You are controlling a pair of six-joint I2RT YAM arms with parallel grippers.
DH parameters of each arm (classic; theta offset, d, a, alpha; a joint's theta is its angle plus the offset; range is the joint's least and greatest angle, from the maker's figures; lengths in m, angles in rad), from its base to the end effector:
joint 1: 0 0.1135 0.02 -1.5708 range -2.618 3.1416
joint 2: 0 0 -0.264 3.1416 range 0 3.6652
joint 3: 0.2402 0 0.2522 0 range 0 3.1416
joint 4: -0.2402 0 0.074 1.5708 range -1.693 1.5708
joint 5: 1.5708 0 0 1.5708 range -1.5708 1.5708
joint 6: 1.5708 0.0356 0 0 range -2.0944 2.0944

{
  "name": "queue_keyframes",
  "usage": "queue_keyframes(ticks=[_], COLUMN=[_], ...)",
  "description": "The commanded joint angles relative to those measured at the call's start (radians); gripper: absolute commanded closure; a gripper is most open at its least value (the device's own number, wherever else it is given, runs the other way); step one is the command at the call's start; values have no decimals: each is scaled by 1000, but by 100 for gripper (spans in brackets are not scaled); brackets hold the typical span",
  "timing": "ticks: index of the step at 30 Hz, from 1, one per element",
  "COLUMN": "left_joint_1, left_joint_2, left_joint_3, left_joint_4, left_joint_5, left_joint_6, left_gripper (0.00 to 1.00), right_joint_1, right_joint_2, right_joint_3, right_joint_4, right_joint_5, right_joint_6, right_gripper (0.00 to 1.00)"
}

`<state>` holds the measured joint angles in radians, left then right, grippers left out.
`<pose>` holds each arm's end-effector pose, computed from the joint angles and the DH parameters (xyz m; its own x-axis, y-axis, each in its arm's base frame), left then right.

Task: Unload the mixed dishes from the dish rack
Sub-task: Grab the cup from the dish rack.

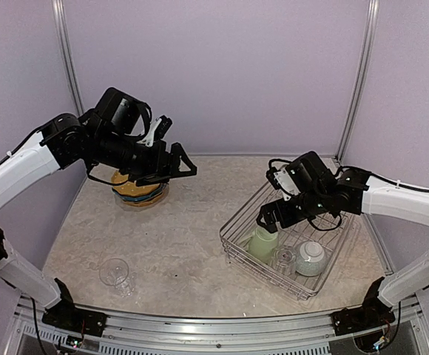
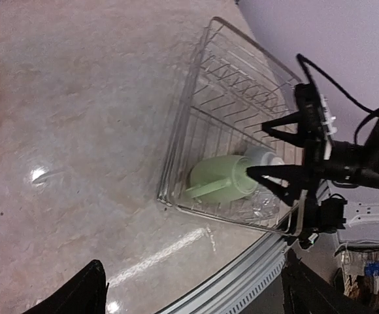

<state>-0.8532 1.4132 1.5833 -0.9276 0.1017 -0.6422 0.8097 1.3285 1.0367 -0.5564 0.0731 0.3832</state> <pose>0.1875 -0.2204 0.3996 -0.8398 0.0560 -0.5400 0.3684 0.7894 -0.4910 0.1957 0.2016 0.2746 -0.7374 -0.2335 -0.6339 -0.4454 0.8735 0.1965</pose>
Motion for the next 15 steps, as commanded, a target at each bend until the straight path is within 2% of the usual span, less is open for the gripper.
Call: queue_keyframes(ticks=[1,5,12,15], left_joint_1=[15,18,20,19], left_joint_2=[93,138,92,72], left_joint_3=[45,11,-132,-163], left_joint_4=[261,272,332,345], left_joint_5=[262,329,347,336], left_joint_6=[77,63,-12,-34], left_gripper=[12,12,11,11], right_joint_1=[56,96,114,115], right_joint_2=[53,94,154,170], right_joint_3=[49,48,31,31], right_joint_4=[-76,-81,-80,-75], right_joint_5=[-20,-23,-25,-25], right_joint_6=[-23,-45,-78,-89], right_gripper=[0,0,1,6])
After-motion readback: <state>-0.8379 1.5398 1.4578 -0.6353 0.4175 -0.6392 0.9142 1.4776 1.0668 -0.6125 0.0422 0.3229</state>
